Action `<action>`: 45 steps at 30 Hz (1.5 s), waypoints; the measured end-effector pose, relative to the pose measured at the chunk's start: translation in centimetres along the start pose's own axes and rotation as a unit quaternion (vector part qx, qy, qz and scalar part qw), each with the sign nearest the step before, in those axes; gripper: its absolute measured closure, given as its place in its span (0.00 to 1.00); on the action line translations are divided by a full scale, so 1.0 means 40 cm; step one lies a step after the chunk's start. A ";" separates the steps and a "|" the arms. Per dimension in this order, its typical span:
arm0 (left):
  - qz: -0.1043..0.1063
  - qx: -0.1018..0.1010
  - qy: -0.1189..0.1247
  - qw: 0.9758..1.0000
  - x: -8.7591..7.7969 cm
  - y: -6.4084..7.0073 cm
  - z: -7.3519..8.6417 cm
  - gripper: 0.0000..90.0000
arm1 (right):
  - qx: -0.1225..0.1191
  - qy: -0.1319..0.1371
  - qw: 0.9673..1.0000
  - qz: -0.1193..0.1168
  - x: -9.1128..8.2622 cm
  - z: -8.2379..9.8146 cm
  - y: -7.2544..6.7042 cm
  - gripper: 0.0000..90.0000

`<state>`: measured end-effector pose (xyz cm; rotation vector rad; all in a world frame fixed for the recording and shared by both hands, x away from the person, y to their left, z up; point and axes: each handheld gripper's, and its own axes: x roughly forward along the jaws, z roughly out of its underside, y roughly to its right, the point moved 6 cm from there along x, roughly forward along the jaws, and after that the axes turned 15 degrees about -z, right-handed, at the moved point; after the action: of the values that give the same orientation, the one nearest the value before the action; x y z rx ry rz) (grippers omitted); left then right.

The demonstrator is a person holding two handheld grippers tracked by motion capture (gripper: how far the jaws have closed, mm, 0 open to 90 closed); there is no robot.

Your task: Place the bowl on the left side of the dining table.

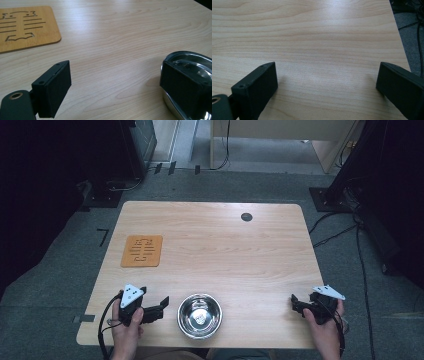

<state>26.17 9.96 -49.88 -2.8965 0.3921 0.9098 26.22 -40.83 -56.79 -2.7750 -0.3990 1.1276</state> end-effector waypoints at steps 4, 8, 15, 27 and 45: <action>0.004 -0.002 -0.003 1.000 0.002 0.017 0.002 0.11 | 0.001 0.000 1.000 0.000 0.000 0.000 0.000 0.03; 0.006 -0.004 -0.003 1.000 0.002 0.026 0.004 0.11 | 0.000 0.000 1.000 0.000 0.000 0.000 0.000 0.03; 0.003 -0.005 -0.004 1.000 0.006 0.041 0.007 0.11 | 0.001 0.000 1.000 0.000 0.000 0.000 0.000 0.03; 0.008 0.003 -0.010 1.000 0.014 0.083 0.019 0.11 | 0.000 0.000 1.000 0.000 0.000 0.000 0.000 0.03; 0.038 0.004 -0.051 0.998 0.043 0.128 0.061 0.11 | 0.000 0.000 1.000 0.000 0.000 0.000 0.000 0.03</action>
<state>24.83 5.02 -52.88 -2.8303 0.5004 1.0603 26.22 -40.83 -56.79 -2.7751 -0.3991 1.1275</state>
